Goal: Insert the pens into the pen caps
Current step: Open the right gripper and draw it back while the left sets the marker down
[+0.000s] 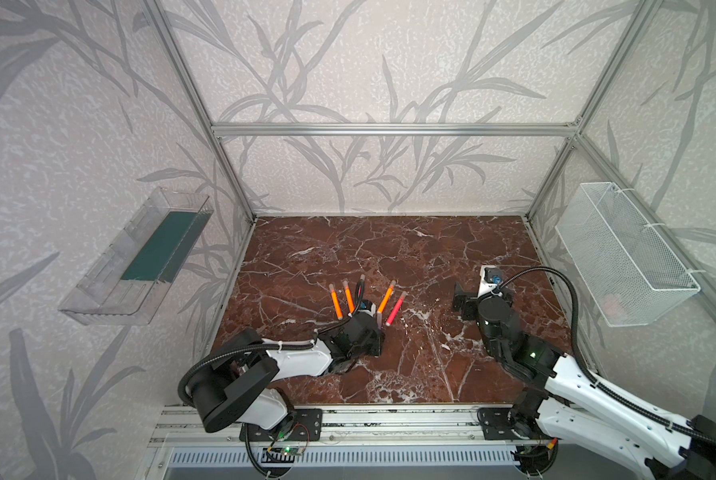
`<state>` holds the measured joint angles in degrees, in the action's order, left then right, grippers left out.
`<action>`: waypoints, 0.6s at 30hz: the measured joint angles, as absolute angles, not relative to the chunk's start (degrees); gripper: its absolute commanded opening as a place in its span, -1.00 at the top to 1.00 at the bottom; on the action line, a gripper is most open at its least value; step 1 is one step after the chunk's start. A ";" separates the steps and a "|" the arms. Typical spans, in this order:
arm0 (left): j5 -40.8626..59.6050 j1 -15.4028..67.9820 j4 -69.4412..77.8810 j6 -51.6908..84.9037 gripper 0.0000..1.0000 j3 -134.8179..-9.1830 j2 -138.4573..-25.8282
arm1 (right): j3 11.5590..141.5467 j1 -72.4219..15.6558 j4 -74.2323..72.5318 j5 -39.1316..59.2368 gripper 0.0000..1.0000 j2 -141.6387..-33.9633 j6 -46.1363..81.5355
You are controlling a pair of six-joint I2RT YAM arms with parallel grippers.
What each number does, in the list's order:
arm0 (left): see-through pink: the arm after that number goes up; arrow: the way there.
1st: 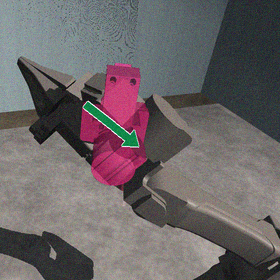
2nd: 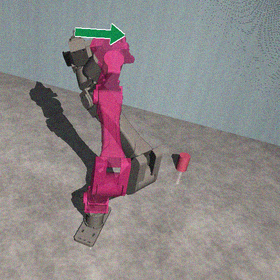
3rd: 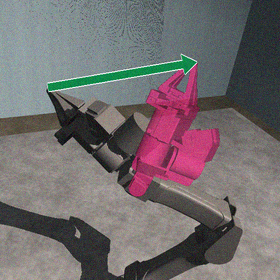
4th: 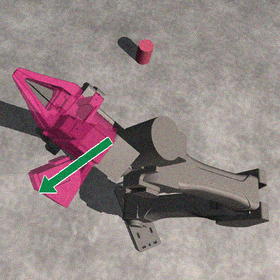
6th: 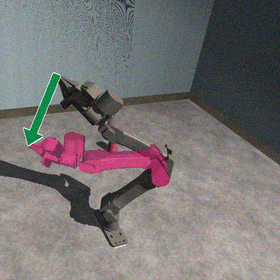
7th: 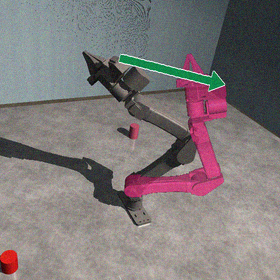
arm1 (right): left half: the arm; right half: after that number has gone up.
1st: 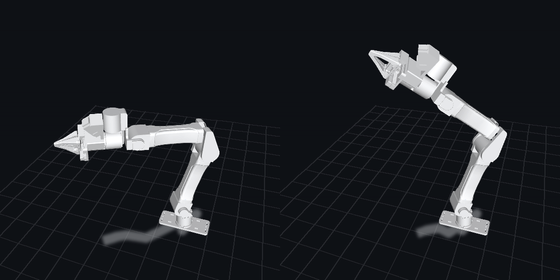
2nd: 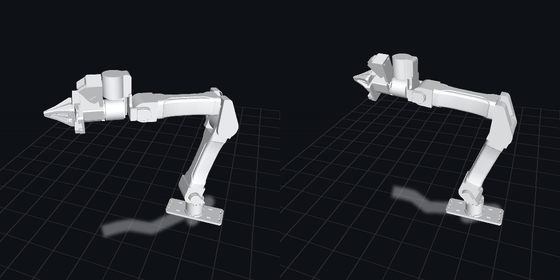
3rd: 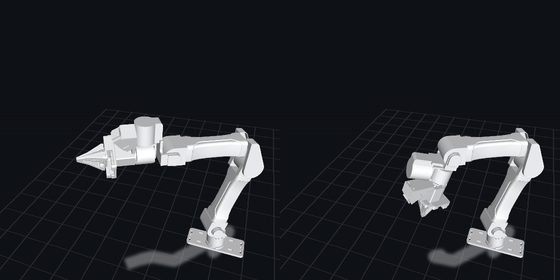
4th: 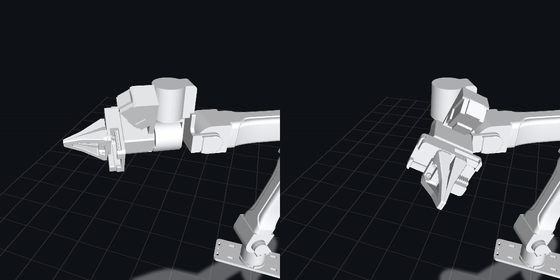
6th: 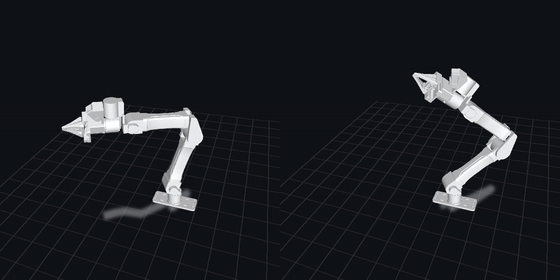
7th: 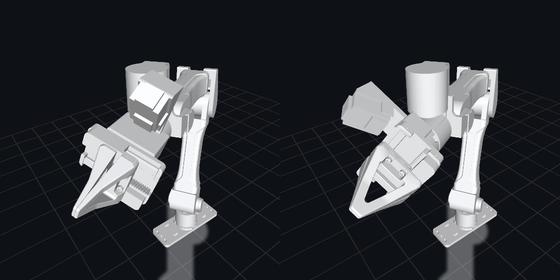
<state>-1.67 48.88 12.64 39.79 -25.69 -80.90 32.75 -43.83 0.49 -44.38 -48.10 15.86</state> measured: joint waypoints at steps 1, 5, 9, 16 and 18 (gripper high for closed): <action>-2.31 48.93 10.41 39.46 -0.34 -25.71 -79.20 | 32.75 -42.57 -0.73 -44.29 -0.98 -48.84 14.81; -7.94 48.95 1.37 38.89 -0.61 -27.35 -71.16 | 32.73 -35.42 -6.76 -42.24 -0.98 -51.77 11.57; -17.15 48.47 -8.56 37.67 -0.87 -33.74 -60.66 | 31.66 -27.92 -13.93 -41.19 -0.98 -58.50 8.16; -34.17 39.79 -12.56 32.60 -0.99 -37.28 -46.63 | 23.57 -24.43 -30.02 -41.50 -0.98 -76.36 -0.75; -38.35 33.82 -11.31 29.69 -0.99 -36.53 -46.39 | 23.44 -23.57 -33.69 -41.01 -0.98 -82.63 -3.44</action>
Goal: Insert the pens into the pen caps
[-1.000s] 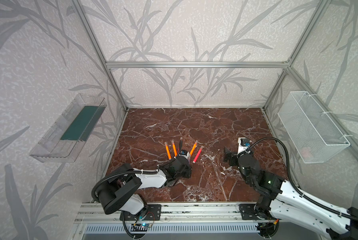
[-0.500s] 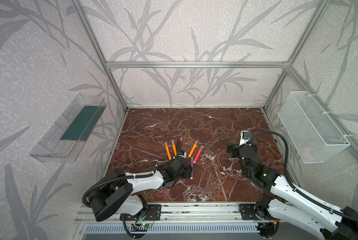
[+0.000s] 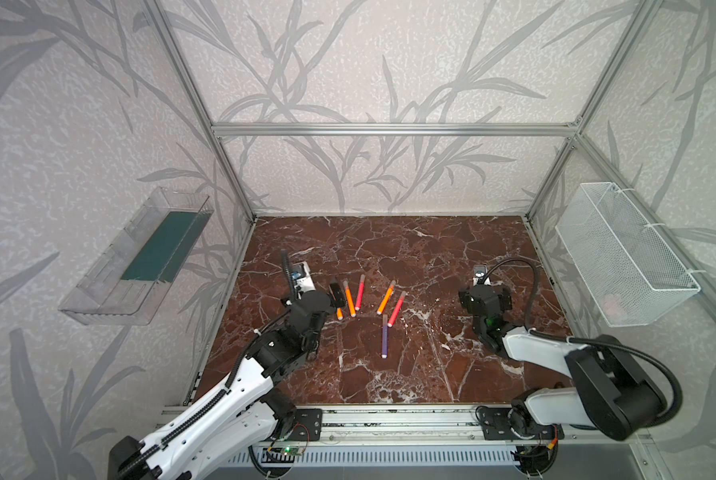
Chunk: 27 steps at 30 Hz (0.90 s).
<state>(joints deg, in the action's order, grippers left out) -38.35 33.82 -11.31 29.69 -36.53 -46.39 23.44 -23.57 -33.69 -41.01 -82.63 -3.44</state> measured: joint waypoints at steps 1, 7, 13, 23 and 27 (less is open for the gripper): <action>-39.90 30.96 -9.80 28.14 -0.99 -35.48 -46.85 | 23.73 -23.40 -34.85 -40.80 -0.98 -84.55 -4.71; -43.77 15.49 8.64 14.98 -0.99 -23.38 -59.44 | 22.65 -19.35 -48.80 -35.64 -0.99 -89.23 -8.99; -40.38 6.72 25.85 9.52 -0.99 -22.04 -77.49 | 20.51 -11.07 -54.04 -23.73 -0.98 -88.38 -6.66; -27.29 1.52 39.24 5.87 -0.99 -26.26 -86.74 | 20.56 -10.00 -54.26 -14.20 -0.98 -90.43 -5.72; -20.01 1.43 49.89 3.90 -0.92 -22.11 -88.20 | 20.69 -10.00 -53.17 -13.34 -0.98 -90.19 -5.54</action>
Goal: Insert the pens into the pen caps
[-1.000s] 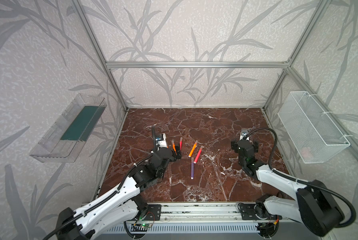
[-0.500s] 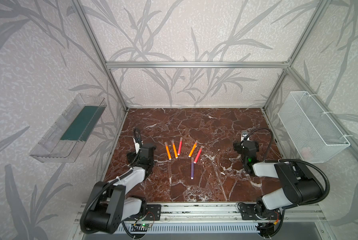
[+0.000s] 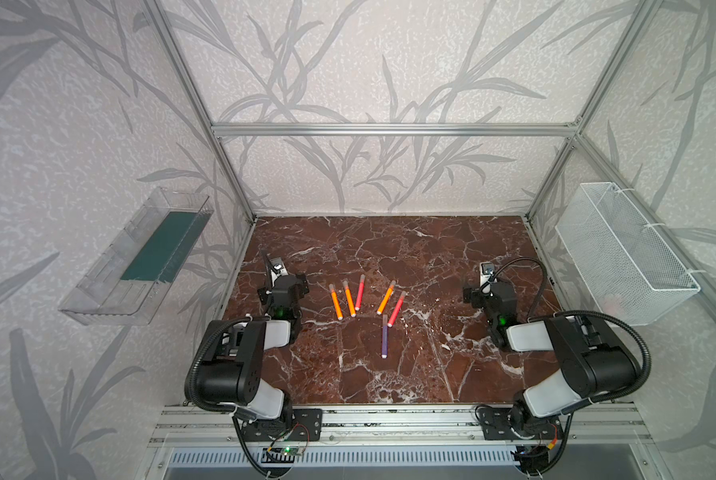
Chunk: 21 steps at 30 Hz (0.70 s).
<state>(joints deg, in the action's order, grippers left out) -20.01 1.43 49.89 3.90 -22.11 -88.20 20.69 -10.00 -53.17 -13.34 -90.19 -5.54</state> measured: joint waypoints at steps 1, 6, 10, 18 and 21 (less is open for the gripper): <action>-18.79 1.58 50.98 3.44 -0.87 -21.12 -88.92 | 20.80 -10.00 -52.73 -13.15 -0.98 -90.13 -5.54; -16.58 1.61 52.36 2.55 -0.98 -20.43 -89.86 | 20.84 -10.00 -51.96 -12.93 -0.98 -90.06 -5.45; -16.40 1.61 53.69 2.55 -0.98 -20.45 -89.89 | 20.84 -10.00 -51.92 -12.93 -0.98 -90.06 -5.39; -16.38 1.61 54.70 2.55 -0.98 -20.45 -89.89 | 20.84 -10.00 -51.88 -12.93 -0.98 -90.04 -5.39; -16.38 1.61 54.83 2.55 -0.98 -20.45 -89.89 | 20.95 -9.80 -51.42 -12.40 -0.98 -90.04 -5.34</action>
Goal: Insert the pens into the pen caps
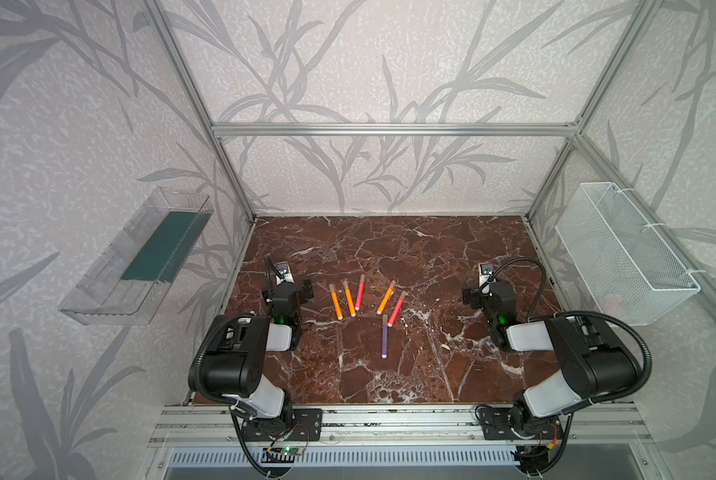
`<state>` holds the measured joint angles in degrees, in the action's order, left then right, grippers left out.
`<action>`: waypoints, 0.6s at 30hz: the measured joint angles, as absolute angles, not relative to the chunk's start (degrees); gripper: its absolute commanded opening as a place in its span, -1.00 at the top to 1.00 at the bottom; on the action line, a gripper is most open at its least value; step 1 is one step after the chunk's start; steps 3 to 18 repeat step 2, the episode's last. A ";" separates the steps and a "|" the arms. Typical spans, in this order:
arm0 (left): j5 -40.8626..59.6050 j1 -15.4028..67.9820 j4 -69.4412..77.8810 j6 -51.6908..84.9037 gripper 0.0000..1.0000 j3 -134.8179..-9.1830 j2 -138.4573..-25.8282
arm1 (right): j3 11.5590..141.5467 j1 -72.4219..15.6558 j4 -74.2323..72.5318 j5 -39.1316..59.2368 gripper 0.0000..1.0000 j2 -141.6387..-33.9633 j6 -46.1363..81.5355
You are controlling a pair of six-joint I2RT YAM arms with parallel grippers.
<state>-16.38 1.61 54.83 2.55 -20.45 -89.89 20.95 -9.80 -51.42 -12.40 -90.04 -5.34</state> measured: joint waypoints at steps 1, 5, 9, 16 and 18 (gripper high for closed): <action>-16.38 1.61 54.87 2.55 -0.98 -20.45 -89.89 | 21.15 -9.52 -50.98 -11.92 -0.98 -90.04 -5.30; -16.38 1.61 54.89 2.55 -0.98 -20.45 -89.89 | 21.39 -9.21 -50.70 -11.64 -0.98 -90.04 -5.17; -16.38 1.61 54.89 2.55 -0.98 -20.45 -89.89 | 21.39 -9.21 -50.70 -11.64 -0.98 -90.04 -5.17; -16.38 1.61 54.89 2.55 -0.98 -20.45 -89.89 | 21.39 -9.21 -50.70 -11.64 -0.98 -90.04 -5.17; -16.38 1.61 54.89 2.55 -0.98 -20.45 -89.89 | 21.39 -9.21 -50.70 -11.64 -0.98 -90.04 -5.17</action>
